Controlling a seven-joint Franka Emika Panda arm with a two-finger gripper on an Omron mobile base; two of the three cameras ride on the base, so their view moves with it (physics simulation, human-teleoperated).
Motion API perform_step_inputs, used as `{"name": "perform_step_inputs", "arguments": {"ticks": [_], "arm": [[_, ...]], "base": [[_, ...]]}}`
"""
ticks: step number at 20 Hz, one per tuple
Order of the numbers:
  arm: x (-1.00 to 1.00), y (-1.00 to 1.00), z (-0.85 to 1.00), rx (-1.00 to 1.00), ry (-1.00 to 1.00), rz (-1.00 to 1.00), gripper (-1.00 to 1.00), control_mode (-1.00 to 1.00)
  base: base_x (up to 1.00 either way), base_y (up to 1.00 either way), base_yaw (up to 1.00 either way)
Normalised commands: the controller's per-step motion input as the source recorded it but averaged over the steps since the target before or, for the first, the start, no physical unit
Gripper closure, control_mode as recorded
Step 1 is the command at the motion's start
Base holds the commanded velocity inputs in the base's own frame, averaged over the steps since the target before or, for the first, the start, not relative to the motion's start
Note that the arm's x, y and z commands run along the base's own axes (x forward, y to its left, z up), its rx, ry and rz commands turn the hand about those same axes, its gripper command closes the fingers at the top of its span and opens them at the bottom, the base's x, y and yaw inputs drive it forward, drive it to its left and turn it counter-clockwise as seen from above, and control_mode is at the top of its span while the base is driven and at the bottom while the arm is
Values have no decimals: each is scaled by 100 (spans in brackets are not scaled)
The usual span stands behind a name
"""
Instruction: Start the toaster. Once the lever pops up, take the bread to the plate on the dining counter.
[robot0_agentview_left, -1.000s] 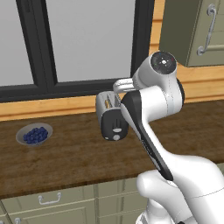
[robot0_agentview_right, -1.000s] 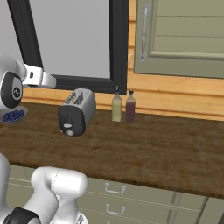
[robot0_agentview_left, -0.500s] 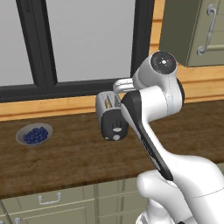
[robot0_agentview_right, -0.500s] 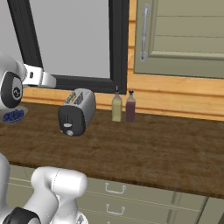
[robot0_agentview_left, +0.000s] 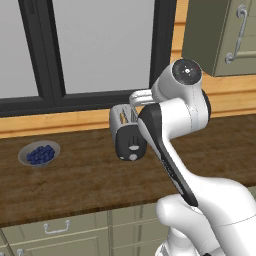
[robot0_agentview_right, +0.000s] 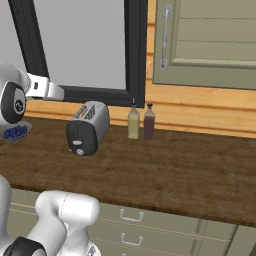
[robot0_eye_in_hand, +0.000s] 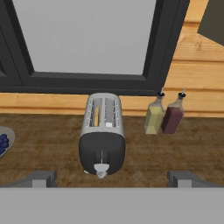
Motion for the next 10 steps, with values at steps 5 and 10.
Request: {"name": "perform_step_inputs", "arguments": {"ticks": [5, 10], "arm": [[0, 0, 0, 0, 0, 0, -100, -100], [0, 0, 0, 0, 0, 0, -100, -100]], "base": [[0, 0, 0], [0, 0, 0]]}}
